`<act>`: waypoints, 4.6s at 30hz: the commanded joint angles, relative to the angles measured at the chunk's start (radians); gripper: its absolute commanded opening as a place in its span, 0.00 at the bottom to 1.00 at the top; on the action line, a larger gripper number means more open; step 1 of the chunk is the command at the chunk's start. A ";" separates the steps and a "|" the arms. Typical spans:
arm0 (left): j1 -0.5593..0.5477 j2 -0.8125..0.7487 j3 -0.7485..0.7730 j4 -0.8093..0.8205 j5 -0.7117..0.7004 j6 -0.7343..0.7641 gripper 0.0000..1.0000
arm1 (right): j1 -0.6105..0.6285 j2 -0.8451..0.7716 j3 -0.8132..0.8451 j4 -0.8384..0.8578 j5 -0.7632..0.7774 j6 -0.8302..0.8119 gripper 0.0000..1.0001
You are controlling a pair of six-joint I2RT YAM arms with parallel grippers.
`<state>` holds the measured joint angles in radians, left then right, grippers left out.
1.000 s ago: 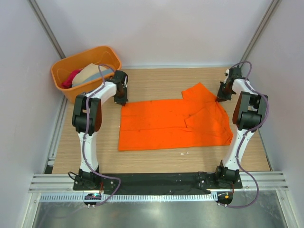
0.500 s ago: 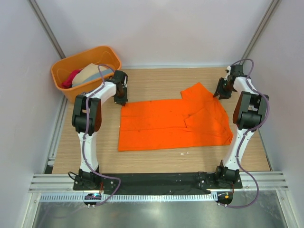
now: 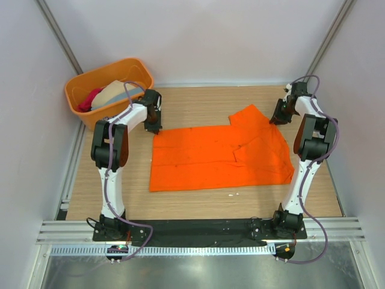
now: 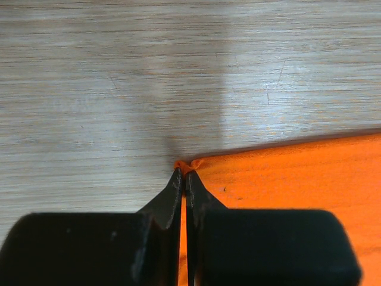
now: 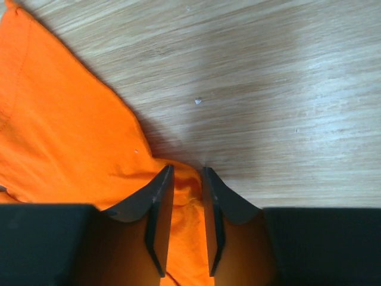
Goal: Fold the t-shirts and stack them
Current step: Fold the tshirt
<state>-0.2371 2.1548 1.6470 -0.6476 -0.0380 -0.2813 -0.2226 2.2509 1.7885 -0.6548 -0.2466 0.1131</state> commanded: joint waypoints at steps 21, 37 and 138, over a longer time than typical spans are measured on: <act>0.036 0.025 0.036 -0.003 -0.017 -0.025 0.00 | 0.020 -0.036 0.092 -0.014 0.173 0.008 0.01; 0.038 0.042 0.040 -0.001 -0.002 -0.030 0.00 | 0.026 0.053 0.175 -0.051 -0.056 -0.027 0.45; -0.094 -0.415 -0.394 -0.152 -0.140 -0.142 0.00 | -0.038 -0.554 -0.574 -0.163 0.234 0.175 0.01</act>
<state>-0.3283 1.7725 1.2613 -0.7830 -0.1417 -0.4160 -0.2470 1.7248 1.2163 -0.8501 -0.0357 0.2745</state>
